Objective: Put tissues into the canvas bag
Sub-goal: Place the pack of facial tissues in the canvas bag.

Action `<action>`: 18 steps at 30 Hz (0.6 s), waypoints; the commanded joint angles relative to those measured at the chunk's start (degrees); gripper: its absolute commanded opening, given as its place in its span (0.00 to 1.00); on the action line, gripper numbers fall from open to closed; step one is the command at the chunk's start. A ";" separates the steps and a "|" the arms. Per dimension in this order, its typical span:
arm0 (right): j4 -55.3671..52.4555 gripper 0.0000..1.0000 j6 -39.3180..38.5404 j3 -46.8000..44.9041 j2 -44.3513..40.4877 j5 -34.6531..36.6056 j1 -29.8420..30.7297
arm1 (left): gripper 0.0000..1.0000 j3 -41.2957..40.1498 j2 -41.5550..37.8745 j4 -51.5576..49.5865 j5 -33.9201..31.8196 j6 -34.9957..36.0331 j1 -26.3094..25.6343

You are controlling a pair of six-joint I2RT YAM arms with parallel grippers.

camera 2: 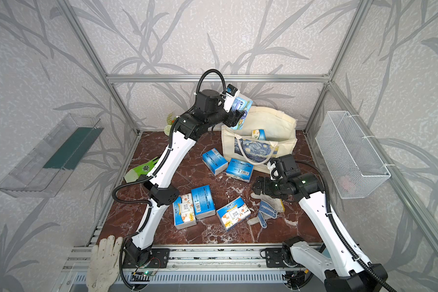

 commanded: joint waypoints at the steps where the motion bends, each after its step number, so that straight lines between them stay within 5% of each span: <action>1: -0.36 0.94 2.27 -1.29 -2.07 1.93 1.28 | 0.69 -0.79 2.55 7.29 -1.78 1.08 -0.47; 18: 0.83 0.94 4.44 -4.72 -3.63 3.95 3.88 | 0.70 -4.85 9.07 17.84 1.32 5.51 -2.04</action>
